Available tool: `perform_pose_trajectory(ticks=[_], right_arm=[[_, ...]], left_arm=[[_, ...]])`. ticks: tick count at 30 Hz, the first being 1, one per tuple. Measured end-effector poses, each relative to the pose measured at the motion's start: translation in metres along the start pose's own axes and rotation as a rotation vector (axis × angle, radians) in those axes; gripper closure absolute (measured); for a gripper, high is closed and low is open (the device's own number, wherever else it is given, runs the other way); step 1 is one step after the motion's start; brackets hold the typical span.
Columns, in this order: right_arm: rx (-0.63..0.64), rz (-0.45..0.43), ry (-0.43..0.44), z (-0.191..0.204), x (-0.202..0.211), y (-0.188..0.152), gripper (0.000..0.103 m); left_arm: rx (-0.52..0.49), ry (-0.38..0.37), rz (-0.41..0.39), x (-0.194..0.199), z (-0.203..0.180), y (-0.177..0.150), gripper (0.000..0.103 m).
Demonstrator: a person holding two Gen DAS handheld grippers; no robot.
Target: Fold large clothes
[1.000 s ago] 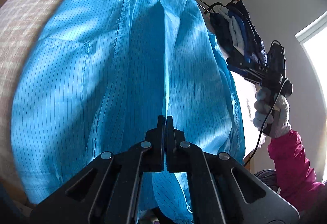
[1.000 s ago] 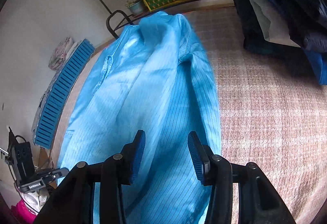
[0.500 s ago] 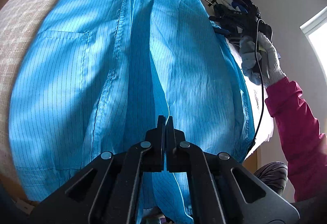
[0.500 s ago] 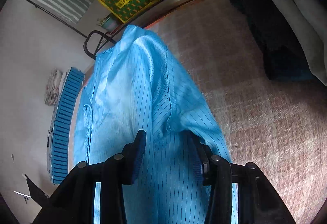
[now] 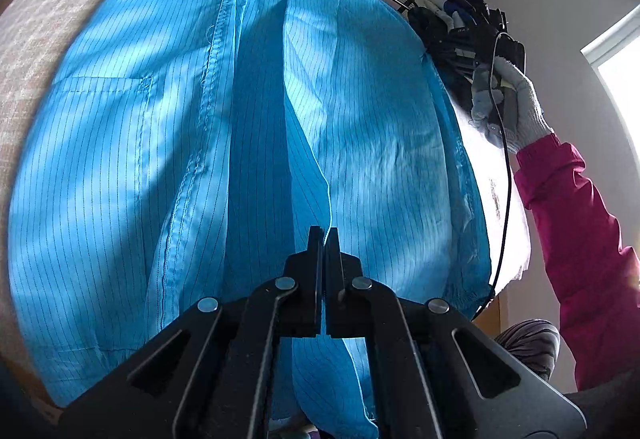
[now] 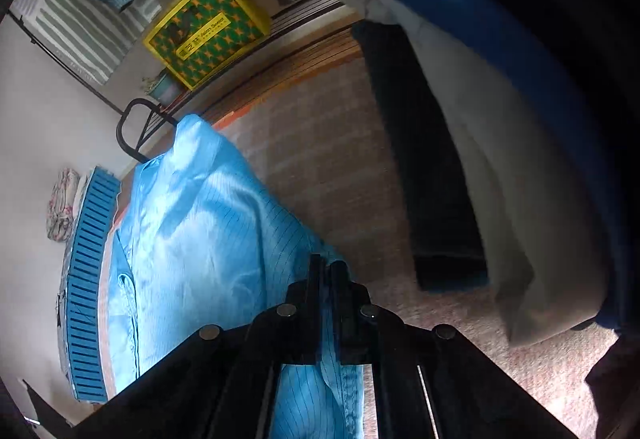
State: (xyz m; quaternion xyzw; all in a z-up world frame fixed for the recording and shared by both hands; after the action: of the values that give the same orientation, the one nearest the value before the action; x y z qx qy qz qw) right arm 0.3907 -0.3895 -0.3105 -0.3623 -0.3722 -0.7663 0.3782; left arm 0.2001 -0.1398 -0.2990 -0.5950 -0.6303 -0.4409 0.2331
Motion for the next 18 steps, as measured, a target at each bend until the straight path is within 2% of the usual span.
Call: perform_pose_trajectory(ticks=[1,2,4,7,10,14,16,18], right_arm=[[0.040,0.003,-0.013,0.005,0.000,-0.003,0.096],[0.090,0.011,-0.030,0.011,0.000,-0.009,0.086],[0.172,0.031,-0.023,0.025,0.001,-0.021,0.061],[0.242,0.065,-0.043,0.035,0.007,-0.043,0.062],[0.273,0.099,-0.014,0.038,0.024,-0.070,0.063],[0.333,0.177,0.017,0.032,0.053,-0.129,0.064],[0.363,0.234,0.027,0.028,0.063,-0.163,0.064],[0.406,0.277,-0.019,0.022,0.068,-0.192,0.064]], left_arm=[[0.003,0.001,0.002,-0.001,0.001,0.000,0.103],[0.005,0.002,0.004,-0.001,0.004,-0.001,0.103],[0.008,0.007,0.004,0.000,0.008,-0.001,0.103],[0.022,0.011,-0.003,0.004,0.013,0.001,0.103],[0.026,0.016,-0.016,0.009,0.017,0.003,0.103],[0.024,0.001,-0.005,0.009,0.016,0.002,0.103],[0.028,0.020,-0.015,0.011,0.020,0.002,0.103],[0.022,0.092,-0.056,0.017,0.031,0.005,0.103]])
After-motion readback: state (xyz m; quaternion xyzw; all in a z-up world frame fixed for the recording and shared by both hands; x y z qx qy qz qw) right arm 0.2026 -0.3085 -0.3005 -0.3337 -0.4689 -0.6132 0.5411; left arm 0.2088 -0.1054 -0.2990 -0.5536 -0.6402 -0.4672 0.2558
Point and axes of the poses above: each gripper's, at about its wrist camera, not at the fingertips, and x roughly against the way its jaws point, z to its left, y to its top, the point moved 10 cm from there along -x, roughly the way its jaws point, and after that the axes turned 6 degrees about z, right-handed, at the moved point
